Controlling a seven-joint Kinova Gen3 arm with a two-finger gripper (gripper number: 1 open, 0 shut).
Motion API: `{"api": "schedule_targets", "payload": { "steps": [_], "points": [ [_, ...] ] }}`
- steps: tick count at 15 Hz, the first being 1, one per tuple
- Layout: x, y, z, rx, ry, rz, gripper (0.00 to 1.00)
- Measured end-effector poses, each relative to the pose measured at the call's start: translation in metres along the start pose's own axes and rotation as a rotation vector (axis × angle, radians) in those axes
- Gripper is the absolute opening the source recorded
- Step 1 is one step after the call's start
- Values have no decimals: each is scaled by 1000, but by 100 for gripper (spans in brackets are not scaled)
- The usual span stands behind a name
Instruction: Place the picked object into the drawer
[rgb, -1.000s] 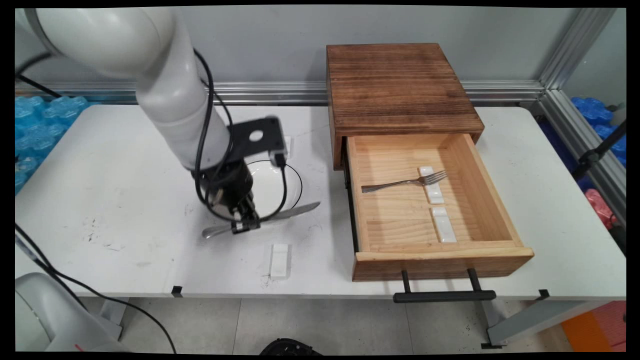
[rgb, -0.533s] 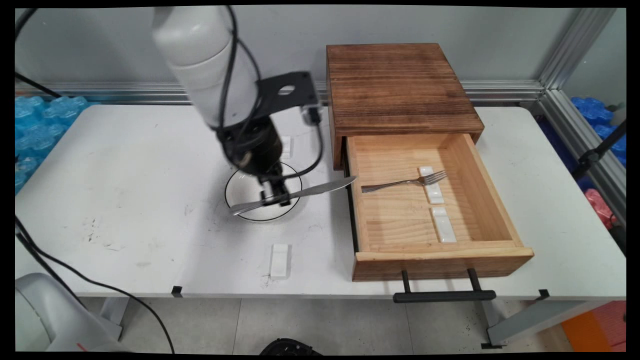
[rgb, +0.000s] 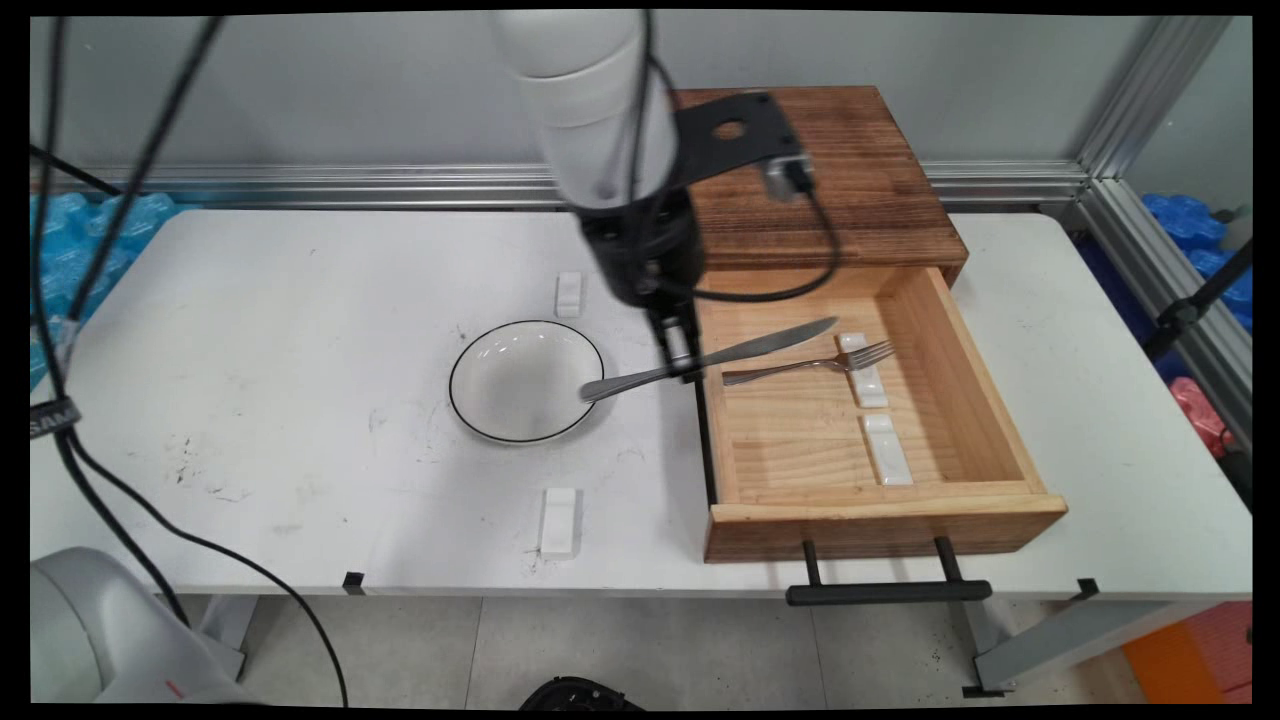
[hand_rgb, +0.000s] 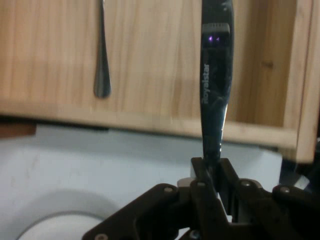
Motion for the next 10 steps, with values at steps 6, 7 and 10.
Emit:
{"api": "schedule_targets", "payload": {
  "steps": [6,7,10],
  "points": [
    [68,0,38,7,11,20,0],
    [78,1,46,6,11,25,0],
    [105,4,68,6,7,36,0]
  ]
}}
